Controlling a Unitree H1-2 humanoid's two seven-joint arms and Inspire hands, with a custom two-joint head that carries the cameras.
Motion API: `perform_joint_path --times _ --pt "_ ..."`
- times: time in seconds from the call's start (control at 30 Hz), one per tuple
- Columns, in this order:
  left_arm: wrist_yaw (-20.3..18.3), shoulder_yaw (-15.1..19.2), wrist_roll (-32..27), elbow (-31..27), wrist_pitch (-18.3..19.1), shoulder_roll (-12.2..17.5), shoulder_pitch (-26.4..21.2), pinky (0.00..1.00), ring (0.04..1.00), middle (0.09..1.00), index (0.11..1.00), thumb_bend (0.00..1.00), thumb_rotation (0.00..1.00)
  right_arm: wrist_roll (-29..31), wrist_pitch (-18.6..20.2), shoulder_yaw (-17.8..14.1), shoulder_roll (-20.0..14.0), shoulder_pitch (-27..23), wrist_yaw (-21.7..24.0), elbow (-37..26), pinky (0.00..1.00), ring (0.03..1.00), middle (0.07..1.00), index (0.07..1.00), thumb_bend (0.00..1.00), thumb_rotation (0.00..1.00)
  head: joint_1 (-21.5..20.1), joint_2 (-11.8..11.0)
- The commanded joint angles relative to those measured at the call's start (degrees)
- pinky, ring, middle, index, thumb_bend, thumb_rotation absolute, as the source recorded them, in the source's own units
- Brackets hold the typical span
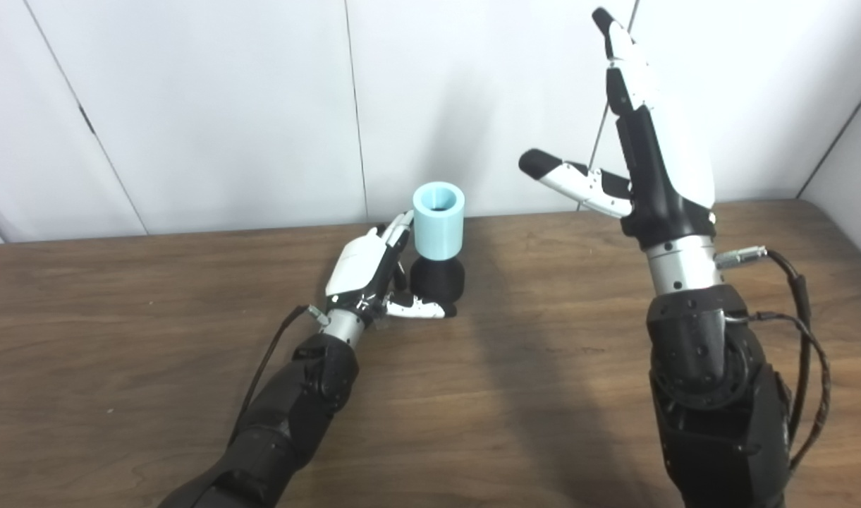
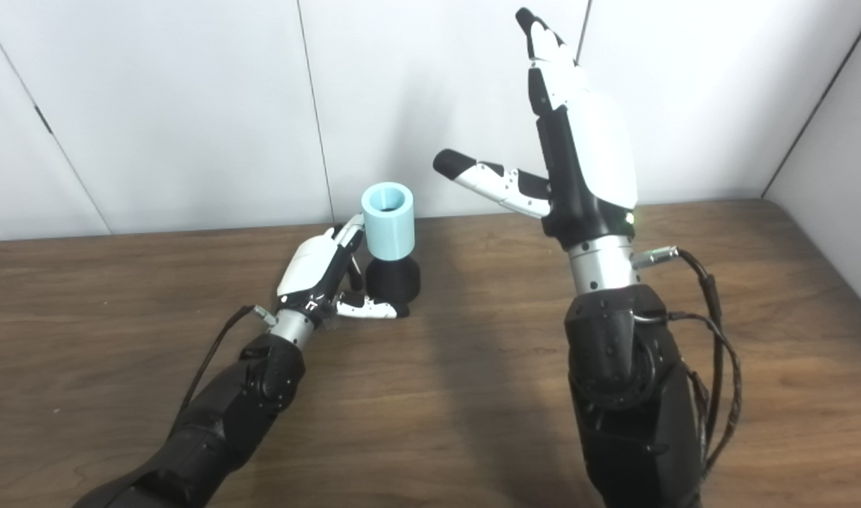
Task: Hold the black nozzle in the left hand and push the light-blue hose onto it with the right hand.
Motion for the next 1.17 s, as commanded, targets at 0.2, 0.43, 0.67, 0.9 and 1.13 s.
perform_joint_path --times 0.2,0.43,0.67,0.9,1.13 --pt "-18.2 -4.2 -2.3 16.4 9.0 -1.6 19.9 1.0 1.0 1.0 1.0 1.0 0.32 0.5 -5.7 -1.6 0.2 -3.8 -6.9 -4.6 1.0 1.0 1.0 1.0 0.74 0.93 1.0 -0.7" --pt "-26.9 -4.6 -5.8 14.8 12.4 4.8 16.8 0.86 0.98 1.0 1.0 1.0 0.28 2.6 -8.5 -1.9 -0.2 -1.6 -10.5 -1.0 1.0 1.0 1.0 1.0 0.76 0.94 3.2 -1.6" --pt "-33.0 -11.7 -2.7 7.5 18.3 16.0 15.7 0.74 0.99 1.0 1.0 1.0 0.35 4.3 -10.3 -2.2 -0.3 -0.7 -14.4 2.8 1.0 1.0 1.0 1.0 0.76 0.94 5.6 -3.0" --pt "-39.2 -14.1 -5.3 -9.4 21.6 26.7 20.0 0.81 0.986 1.0 1.0 1.0 0.45 3.6 -10.6 -1.6 -0.3 -0.6 -16.2 4.3 1.0 1.0 1.0 1.0 0.75 0.96 6.0 -4.3" --pt "-45.6 -11.6 -9.9 -25.5 26.3 35.9 25.4 0.99 0.998 1.0 1.0 1.0 0.46 4.2 -10.7 -2.2 -1.4 -0.4 -17.1 4.3 1.0 1.0 1.0 1.0 0.77 0.97 6.6 -5.8"
